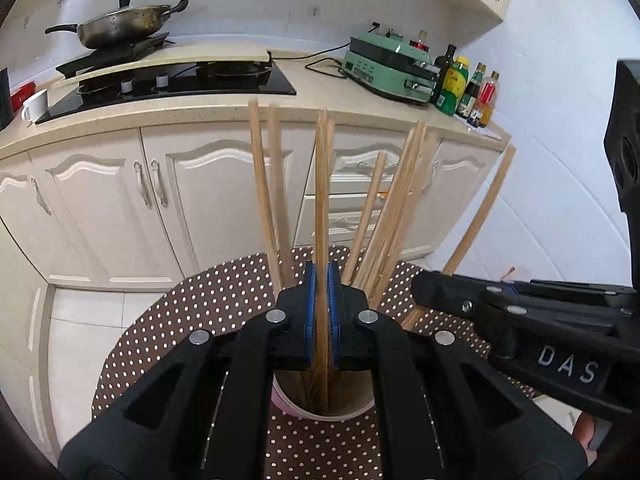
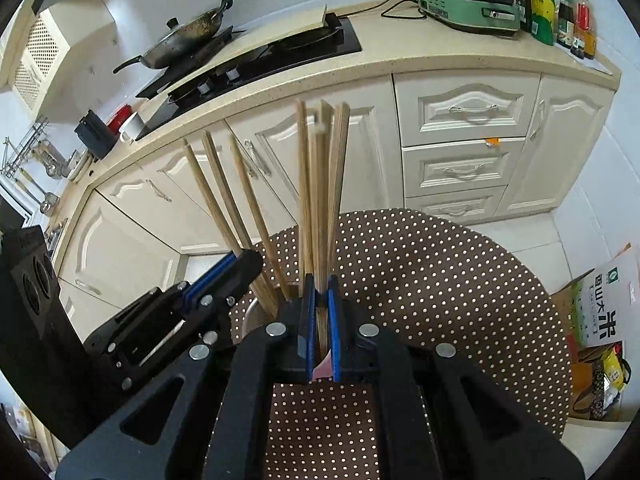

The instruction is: Organize utensils

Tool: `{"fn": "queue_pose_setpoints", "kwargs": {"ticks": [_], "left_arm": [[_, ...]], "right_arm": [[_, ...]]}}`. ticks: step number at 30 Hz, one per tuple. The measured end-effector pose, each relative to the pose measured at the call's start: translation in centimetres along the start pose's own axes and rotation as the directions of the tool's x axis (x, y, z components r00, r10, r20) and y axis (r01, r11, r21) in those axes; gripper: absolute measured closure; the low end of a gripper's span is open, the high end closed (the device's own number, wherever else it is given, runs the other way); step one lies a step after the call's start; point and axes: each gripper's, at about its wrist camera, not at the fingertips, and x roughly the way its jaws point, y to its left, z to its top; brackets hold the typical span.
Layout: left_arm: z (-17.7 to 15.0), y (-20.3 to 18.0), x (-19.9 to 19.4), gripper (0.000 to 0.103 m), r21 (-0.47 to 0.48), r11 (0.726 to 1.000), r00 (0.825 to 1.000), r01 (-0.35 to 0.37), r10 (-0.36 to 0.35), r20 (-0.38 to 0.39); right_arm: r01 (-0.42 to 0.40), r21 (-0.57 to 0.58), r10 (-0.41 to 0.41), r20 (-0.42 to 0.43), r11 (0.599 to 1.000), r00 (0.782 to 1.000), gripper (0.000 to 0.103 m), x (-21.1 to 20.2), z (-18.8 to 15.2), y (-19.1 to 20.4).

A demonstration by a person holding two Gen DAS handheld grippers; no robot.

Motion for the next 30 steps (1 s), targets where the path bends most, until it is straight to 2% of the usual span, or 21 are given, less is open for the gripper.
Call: {"fn": "queue_pose_setpoints", "kwargs": {"ticks": [5, 12, 15, 17, 19, 24, 26, 28, 30], "left_arm": [[-1.6, 0.2, 1.2, 0.097, 0.007, 1.0, 0.999, -0.024, 0.025, -0.03], [-2.8, 0.1, 1.2, 0.096, 0.034, 0.998, 0.998, -0.058, 0.058, 0.01], [-3.4, -0.2, 1.4, 0.094, 0.062, 0.995, 0.997, -0.072, 0.074, -0.024], [-3.8, -0.3, 1.4, 0.085, 0.066, 0.996, 0.996, -0.066, 0.07, -0.052], [-4.4, -0.5, 1.1, 0.075, 0.068, 0.996, 0.997, -0.063, 0.067, -0.05], [-5.7, -1.1, -0.9, 0.067, 0.071, 0.994, 0.996, -0.084, 0.086, -0.025], [-6.1, -1.2, -1.6, 0.055, 0.072, 0.991, 0.994, -0.11, 0.111, -0.02], [-6.7, -1.3, -2.6, 0.054, 0.064, 0.992, 0.994, -0.105, 0.106, -0.012], [-7.3, -1.4, -3.5, 0.053, 0.061, 0.992, 0.994, -0.11, 0.111, -0.01]], "right_arm": [[-0.01, 0.017, 0.01, -0.027, 1.0, 1.0, 0.098, 1.2, -0.8, -0.5], [-0.032, 0.043, 0.035, -0.077, 0.999, 0.996, 0.095, 2.3, -2.2, -1.0], [-0.027, 0.053, 0.032, -0.083, 0.998, 0.996, 0.093, 2.1, -2.8, -1.2], [-0.04, 0.056, 0.045, -0.087, 0.998, 0.995, 0.091, 1.9, -3.2, -1.2], [-0.025, 0.055, 0.03, -0.087, 0.998, 0.996, 0.078, 1.6, -3.8, -1.4], [-0.02, 0.085, 0.025, -0.068, 0.996, 0.997, 0.066, 0.3, -5.4, -2.1], [-0.013, 0.094, 0.018, -0.057, 0.996, 0.998, 0.061, -0.6, -6.2, -2.4], [-0.018, 0.101, 0.023, -0.05, 0.995, 0.998, 0.051, -1.4, -7.0, -2.6], [-0.015, 0.098, 0.02, -0.045, 0.995, 0.999, 0.049, -2.4, -8.1, -2.6]]}}
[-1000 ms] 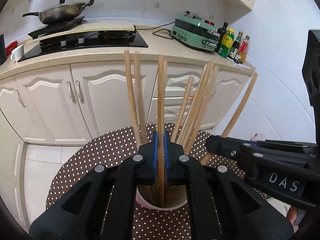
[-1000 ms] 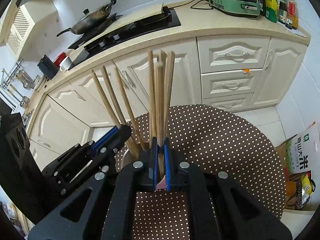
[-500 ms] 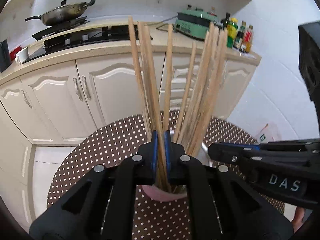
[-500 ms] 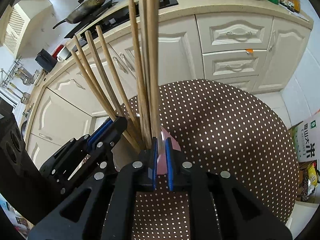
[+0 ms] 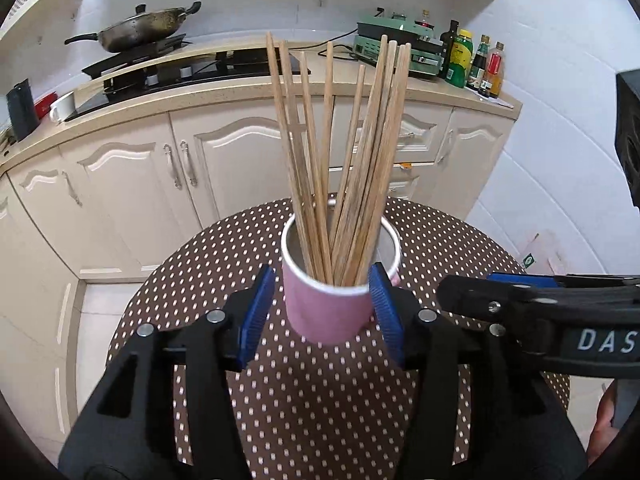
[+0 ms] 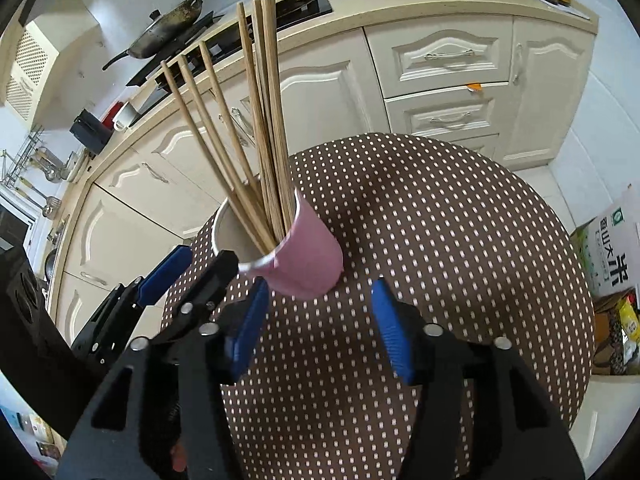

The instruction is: Organize utensils

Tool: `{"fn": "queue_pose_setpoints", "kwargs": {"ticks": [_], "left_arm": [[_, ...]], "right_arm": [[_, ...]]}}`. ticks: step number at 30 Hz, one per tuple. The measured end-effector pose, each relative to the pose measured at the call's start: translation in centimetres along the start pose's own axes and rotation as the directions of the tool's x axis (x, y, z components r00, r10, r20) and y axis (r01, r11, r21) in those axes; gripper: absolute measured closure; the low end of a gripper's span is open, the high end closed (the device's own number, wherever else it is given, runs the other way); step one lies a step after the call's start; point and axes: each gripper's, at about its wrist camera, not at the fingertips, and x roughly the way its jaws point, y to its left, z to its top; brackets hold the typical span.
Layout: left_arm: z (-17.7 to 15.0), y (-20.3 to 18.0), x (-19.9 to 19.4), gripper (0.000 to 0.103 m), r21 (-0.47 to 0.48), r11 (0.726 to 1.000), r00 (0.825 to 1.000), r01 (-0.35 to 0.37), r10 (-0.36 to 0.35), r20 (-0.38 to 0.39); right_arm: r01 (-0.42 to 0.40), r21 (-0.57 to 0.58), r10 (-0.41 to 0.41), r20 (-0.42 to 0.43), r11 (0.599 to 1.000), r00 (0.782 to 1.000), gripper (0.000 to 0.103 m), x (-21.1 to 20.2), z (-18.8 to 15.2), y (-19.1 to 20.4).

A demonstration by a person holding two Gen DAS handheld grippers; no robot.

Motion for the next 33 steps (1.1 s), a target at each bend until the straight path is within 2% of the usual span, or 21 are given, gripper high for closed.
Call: {"fn": "queue_pose_setpoints", "kwargs": {"ticks": [8, 11, 18, 24, 28, 33], "left_arm": [[-3.3, -0.9, -5.0, 0.044, -0.002, 1.0, 1.0, -0.017, 0.017, -0.007], [-4.2, -1.6, -7.3, 0.044, -0.004, 1.0, 1.0, -0.021, 0.021, -0.006], [-5.5, -3.6, -13.8, 0.044, -0.028, 0.999, 1.0, -0.026, 0.026, 0.014], [-5.2, -5.2, -18.7, 0.043, -0.014, 0.999, 0.999, -0.042, 0.042, 0.031], [-4.4, -6.1, -22.3, 0.04, -0.016, 0.999, 0.997, -0.038, 0.039, 0.061], [-3.2, -6.9, -25.8, 0.039, -0.007, 0.998, 0.992, -0.069, 0.069, 0.104]], "right_arm": [[0.004, -0.008, -0.004, -0.01, 1.0, 1.0, 0.044, -3.2, -4.3, 0.4], [-0.001, -0.006, 0.001, -0.009, 1.0, 1.0, 0.043, -5.1, -5.9, 0.7], [0.016, -0.002, -0.016, 0.021, 1.0, 1.0, 0.034, -10.8, -9.2, 1.0], [0.018, -0.016, -0.017, 0.064, 1.0, 0.998, 0.03, -15.9, -10.8, 1.1], [0.024, -0.032, -0.02, 0.115, 0.999, 0.993, 0.029, -19.4, -11.4, 1.3], [0.001, -0.05, 0.007, 0.158, 0.999, 0.987, 0.029, -22.9, -11.6, 1.9]]}}
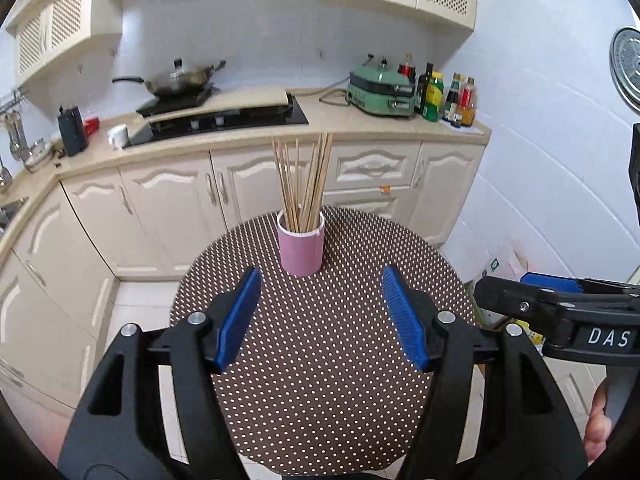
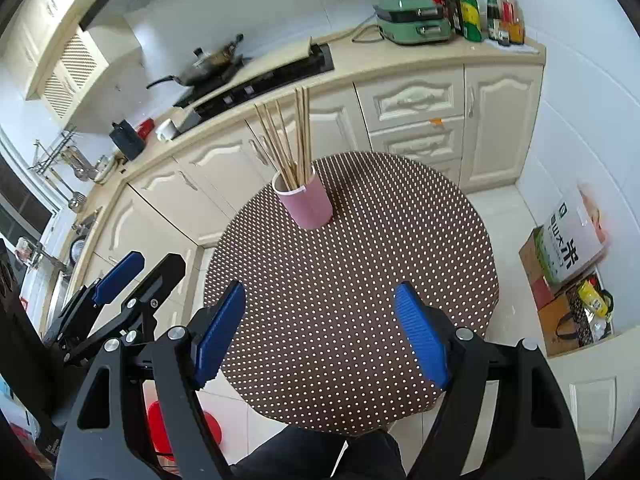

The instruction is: Organize utensils

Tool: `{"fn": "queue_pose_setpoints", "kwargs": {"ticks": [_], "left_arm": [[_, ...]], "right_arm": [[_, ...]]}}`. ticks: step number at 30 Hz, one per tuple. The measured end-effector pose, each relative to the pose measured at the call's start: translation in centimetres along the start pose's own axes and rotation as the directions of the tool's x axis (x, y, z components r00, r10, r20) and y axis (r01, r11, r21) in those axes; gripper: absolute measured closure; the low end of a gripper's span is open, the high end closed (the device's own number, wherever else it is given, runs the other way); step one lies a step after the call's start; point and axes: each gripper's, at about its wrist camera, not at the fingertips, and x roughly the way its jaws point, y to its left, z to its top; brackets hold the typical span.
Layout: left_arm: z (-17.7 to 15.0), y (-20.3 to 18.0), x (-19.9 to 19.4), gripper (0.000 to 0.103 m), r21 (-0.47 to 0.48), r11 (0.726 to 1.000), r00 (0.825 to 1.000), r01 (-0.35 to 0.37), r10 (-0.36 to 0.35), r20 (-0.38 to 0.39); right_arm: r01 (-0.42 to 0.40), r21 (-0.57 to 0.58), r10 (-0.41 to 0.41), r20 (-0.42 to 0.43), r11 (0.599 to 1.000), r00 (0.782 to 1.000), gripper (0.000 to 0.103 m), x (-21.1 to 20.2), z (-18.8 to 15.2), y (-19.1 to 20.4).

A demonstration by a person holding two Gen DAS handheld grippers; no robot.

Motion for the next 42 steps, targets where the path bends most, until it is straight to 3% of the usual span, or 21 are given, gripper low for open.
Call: {"fn": "queue_pose_setpoints", "kwargs": {"ticks": [5, 17, 42], "left_arm": [[1.3, -0.2, -3.1, 0.029, -0.025, 0.999, 0.998, -0.023, 0.024, 0.057], [0.9, 0.5, -7.2, 0.022, -0.047, 0.998, 0.992, -0.033, 0.039, 0.117], [0.1, 1.3, -8.1, 0.016, -0.035, 0.998, 0.99, -0.054, 0.058, 0.13]], "right_arm": [[-0.004, -0.047, 0.006, 0.045, 0.999, 0.999, 0.028, -2.5, 0.3, 1.3], [0.013, -0.071, -0.006, 0.091, 0.997, 0.996, 0.028, -5.2, -1.8, 2.4], [0.004, -0.055, 0.001, 0.102, 0.998, 0.995, 0.027, -5.9, -2.5, 2.5]]}}
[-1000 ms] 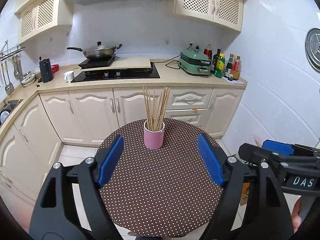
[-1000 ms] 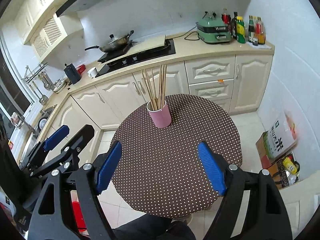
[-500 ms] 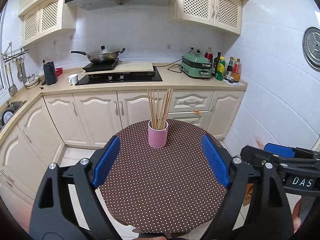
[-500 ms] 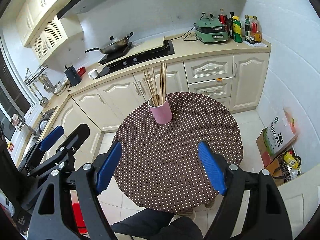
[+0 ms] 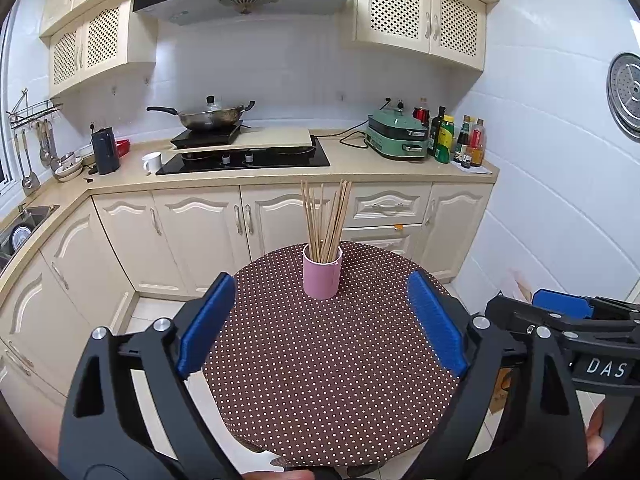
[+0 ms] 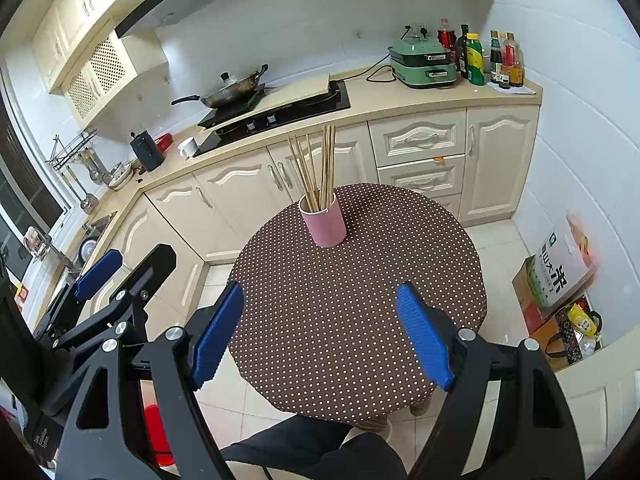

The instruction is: Organize utensils

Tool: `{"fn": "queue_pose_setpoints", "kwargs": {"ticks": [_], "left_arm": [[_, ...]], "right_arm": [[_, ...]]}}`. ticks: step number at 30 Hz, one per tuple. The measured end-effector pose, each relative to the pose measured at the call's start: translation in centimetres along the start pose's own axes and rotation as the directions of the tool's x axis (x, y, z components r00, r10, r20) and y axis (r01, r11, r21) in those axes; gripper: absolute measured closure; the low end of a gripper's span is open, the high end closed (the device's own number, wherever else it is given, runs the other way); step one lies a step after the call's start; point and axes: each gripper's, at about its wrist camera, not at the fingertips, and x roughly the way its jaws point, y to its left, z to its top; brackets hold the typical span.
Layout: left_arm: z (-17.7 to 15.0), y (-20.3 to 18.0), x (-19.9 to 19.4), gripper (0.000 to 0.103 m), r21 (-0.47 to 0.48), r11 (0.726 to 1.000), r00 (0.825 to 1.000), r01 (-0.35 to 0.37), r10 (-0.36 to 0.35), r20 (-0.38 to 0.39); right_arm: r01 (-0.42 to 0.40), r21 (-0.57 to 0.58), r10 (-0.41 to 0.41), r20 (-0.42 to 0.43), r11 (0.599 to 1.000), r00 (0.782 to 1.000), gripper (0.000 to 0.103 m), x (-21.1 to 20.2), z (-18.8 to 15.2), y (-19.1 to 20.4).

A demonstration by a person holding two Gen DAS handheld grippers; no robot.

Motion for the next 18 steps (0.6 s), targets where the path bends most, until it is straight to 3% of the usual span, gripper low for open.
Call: {"fn": "queue_pose_setpoints", "kwargs": {"ticks": [2, 5, 18], "left_arm": [[0.08, -0.14, -0.23, 0.016, 0.005, 1.0, 1.0, -0.005, 0.005, 0.007], [0.33, -0.13, -0.34, 0.016, 0.002, 1.0, 1.0, -0.008, 0.008, 0.004], [0.79, 0.34, 0.16, 0.015, 0.016, 1.0, 1.0, -0.004, 0.004, -0.01]], "right_arm": [[0.008, -0.005, -0.008, 0.009, 1.0, 1.0, 0.027, -0.25, 0.09, 0.0], [0.015, 0.006, -0.015, 0.014, 1.0, 1.0, 0.017, -0.45, 0.16, -0.25], [0.032, 0.004, -0.032, 0.016, 0.999, 0.999, 0.017, 0.0, 0.45, 0.26]]}}
